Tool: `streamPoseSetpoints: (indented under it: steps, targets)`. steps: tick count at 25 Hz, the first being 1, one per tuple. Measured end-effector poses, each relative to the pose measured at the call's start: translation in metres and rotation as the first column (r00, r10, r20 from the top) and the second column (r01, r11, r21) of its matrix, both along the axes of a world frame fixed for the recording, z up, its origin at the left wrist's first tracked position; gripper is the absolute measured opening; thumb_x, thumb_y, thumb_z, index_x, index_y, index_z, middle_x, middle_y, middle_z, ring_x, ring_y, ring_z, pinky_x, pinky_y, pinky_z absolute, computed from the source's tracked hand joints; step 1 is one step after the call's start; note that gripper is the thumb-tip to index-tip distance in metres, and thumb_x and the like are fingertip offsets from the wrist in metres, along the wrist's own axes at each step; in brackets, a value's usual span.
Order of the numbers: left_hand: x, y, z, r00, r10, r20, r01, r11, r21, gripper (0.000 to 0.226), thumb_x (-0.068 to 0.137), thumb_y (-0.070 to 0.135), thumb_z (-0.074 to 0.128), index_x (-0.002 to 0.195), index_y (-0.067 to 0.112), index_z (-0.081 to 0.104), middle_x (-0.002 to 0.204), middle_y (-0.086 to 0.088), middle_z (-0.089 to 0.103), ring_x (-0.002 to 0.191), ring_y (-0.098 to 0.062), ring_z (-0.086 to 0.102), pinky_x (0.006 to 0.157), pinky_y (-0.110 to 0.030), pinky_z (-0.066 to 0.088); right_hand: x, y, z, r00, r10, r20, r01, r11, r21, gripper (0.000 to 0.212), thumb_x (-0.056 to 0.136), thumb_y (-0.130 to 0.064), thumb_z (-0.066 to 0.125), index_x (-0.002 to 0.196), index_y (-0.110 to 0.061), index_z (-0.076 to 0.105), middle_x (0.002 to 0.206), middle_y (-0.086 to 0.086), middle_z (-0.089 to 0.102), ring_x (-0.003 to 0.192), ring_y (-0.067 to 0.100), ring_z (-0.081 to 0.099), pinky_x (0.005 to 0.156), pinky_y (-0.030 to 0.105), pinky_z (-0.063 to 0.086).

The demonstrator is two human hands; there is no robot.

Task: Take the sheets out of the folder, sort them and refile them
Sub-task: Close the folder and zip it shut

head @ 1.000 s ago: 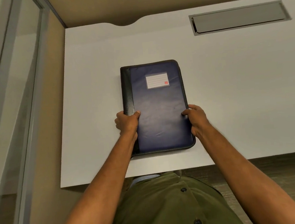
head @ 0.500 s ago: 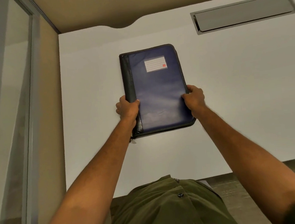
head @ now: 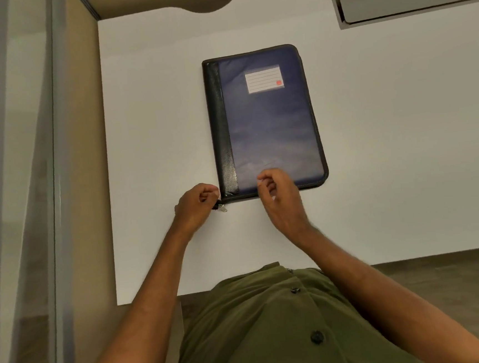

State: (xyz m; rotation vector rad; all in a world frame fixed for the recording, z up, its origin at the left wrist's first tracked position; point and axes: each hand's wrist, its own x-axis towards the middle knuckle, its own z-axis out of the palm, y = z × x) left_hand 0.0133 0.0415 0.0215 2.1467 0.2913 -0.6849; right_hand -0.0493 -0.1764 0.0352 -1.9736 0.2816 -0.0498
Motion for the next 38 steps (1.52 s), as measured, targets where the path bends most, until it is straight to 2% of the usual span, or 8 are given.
streamPoseSetpoints:
  steps: [3,6,13,16,20,24,29,38]
  targets:
    - [-0.023,0.009,-0.003,0.996,-0.087,0.012,0.087,0.996,-0.019,0.020,0.088,0.036,0.075,0.108,0.033,0.074,0.105,0.014,0.075,0.103,-0.011,0.069,0.101,-0.044,0.052,-0.021,0.029,-0.016,0.963,0.181,-0.201,-0.170,0.983,0.070,0.012,0.103,-0.024,0.064,0.113,-0.017,0.067,0.098,-0.003,0.070,0.084,0.006,0.064,0.075,0.018,0.054]
    - [-0.035,0.006,-0.005,0.994,-0.104,0.032,0.103,0.994,0.028,0.021,0.092,0.026,0.076,0.112,0.029,0.074,0.108,0.008,0.074,0.105,-0.017,0.068,0.101,-0.048,0.051,-0.024,0.043,-0.028,0.942,0.171,-0.290,-0.184,0.983,-0.018,0.029,0.101,-0.028,0.067,0.128,-0.018,0.069,0.112,-0.004,0.071,0.085,0.006,0.064,0.085,0.028,0.060]
    - [-0.046,0.000,-0.008,1.000,0.024,0.018,-0.024,0.999,-0.022,0.013,0.091,0.027,0.072,0.101,0.022,0.079,0.093,0.004,0.077,0.094,-0.022,0.072,0.094,-0.053,0.055,-0.017,0.062,-0.033,0.948,0.169,-0.269,-0.240,0.936,-0.257,0.025,0.093,-0.049,0.071,0.110,-0.031,0.072,0.096,-0.014,0.068,0.081,0.004,0.060,0.069,0.027,0.053]
    - [-0.045,-0.001,-0.004,0.999,0.041,0.025,-0.040,0.999,-0.031,0.011,0.095,0.020,0.071,0.101,0.016,0.079,0.094,-0.001,0.077,0.094,-0.024,0.072,0.094,-0.051,0.055,-0.018,0.064,-0.034,0.962,0.150,-0.227,-0.214,0.932,-0.292,0.022,0.095,-0.047,0.070,0.106,-0.028,0.073,0.097,-0.010,0.071,0.079,0.002,0.057,0.067,0.026,0.050]
    - [-0.046,-0.005,-0.003,0.996,-0.016,0.089,0.010,0.998,0.065,0.017,0.088,0.041,0.071,0.091,0.025,0.076,0.088,0.007,0.076,0.088,-0.020,0.071,0.087,-0.051,0.057,-0.019,0.066,-0.038,0.978,0.126,-0.168,-0.177,0.924,-0.338,0.022,0.099,-0.041,0.066,0.112,-0.025,0.074,0.099,-0.005,0.074,0.083,0.011,0.067,0.067,0.024,0.047]
    - [-0.041,-0.003,-0.002,0.986,-0.053,0.159,0.039,0.995,0.091,0.013,0.093,0.026,0.075,0.096,0.013,0.078,0.091,-0.002,0.077,0.087,-0.020,0.070,0.083,-0.040,0.058,-0.021,0.068,-0.040,0.981,0.159,-0.110,-0.190,0.900,-0.393,0.025,0.104,-0.037,0.059,0.115,-0.023,0.076,0.104,0.000,0.076,0.086,0.019,0.071,0.070,0.031,0.056]
    - [-0.038,-0.001,-0.005,0.974,-0.104,0.201,0.067,0.982,0.179,0.016,0.093,0.030,0.076,0.097,0.015,0.080,0.093,-0.001,0.077,0.083,-0.015,0.068,0.075,-0.030,0.055,-0.016,0.066,-0.039,0.983,0.068,-0.173,-0.117,0.948,-0.297,0.023,0.101,-0.043,0.064,0.105,-0.026,0.080,0.094,-0.006,0.077,0.078,0.010,0.066,0.066,0.025,0.050]
    - [-0.038,-0.007,-0.007,0.975,-0.052,0.216,-0.002,0.971,0.240,0.012,0.094,0.027,0.073,0.098,0.017,0.080,0.094,0.003,0.076,0.087,-0.016,0.070,0.078,-0.035,0.058,-0.018,0.048,-0.038,0.969,-0.100,-0.228,0.077,0.991,-0.108,0.022,0.096,-0.036,0.073,0.079,-0.022,0.076,0.064,-0.016,0.064,0.056,0.005,0.058,0.061,0.022,0.049]
